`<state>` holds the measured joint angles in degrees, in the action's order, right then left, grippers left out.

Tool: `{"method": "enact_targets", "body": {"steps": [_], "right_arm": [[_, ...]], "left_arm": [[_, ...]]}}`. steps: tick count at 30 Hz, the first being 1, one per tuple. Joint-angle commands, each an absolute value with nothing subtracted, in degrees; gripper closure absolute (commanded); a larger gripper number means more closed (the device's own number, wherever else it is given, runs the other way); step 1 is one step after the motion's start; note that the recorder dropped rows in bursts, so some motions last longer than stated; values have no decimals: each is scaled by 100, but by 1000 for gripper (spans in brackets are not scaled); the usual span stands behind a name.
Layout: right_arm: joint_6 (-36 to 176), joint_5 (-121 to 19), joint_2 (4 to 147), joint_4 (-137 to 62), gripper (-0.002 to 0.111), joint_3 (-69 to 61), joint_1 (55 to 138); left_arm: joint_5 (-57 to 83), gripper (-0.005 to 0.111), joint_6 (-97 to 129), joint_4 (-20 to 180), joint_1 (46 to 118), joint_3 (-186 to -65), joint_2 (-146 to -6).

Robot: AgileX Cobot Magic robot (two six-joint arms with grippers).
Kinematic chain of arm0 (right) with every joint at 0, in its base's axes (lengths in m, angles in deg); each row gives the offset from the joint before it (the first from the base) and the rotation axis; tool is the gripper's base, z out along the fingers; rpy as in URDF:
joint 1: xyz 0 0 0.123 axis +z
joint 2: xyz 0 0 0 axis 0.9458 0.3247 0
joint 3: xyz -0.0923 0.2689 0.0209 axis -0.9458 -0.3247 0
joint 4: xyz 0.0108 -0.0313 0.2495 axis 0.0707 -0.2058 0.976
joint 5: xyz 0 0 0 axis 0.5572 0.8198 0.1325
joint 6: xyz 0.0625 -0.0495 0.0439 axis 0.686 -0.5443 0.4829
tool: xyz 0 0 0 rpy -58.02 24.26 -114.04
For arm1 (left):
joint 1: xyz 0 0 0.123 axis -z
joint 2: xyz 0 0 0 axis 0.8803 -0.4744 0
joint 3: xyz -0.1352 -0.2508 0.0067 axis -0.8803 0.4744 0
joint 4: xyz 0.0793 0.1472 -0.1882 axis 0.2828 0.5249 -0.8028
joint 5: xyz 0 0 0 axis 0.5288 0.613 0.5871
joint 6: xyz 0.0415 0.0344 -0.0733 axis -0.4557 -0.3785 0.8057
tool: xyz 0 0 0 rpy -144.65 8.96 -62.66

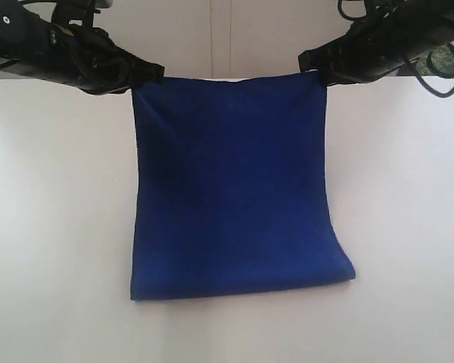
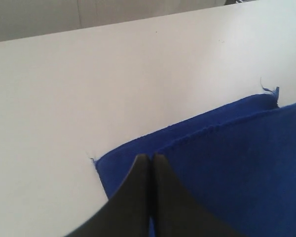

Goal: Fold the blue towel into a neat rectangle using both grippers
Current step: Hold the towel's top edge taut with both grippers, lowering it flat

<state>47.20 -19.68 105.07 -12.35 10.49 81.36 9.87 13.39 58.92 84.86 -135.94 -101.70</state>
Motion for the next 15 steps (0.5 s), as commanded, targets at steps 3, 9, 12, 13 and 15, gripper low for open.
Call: {"method": "enact_targets", "body": {"steps": [3, 9, 12, 13, 15], "right_arm": [[4658, -2293, 10925, -1302, 108, 1289, 8126], [4652, -2497, 11384, -1316, 108, 1477, 8126], [4652, -2684, 11569, -1316, 108, 1508, 8126], [4629, -2744, 11618, -1316, 108, 1508, 8126], [4502, -2884, 11759, -1316, 108, 1508, 8126]], "left_arm": [[1035, 107, 1379, 5892, 8409, -13826, -10656], [1488, 107, 1392, 5892, 8409, -13827, -11015], [1686, 107, 1392, 5892, 8409, -13827, -11208], [1759, 107, 1392, 5892, 8409, -13827, -11279], [2043, 107, 1392, 5892, 8409, -13827, -11462]]}}
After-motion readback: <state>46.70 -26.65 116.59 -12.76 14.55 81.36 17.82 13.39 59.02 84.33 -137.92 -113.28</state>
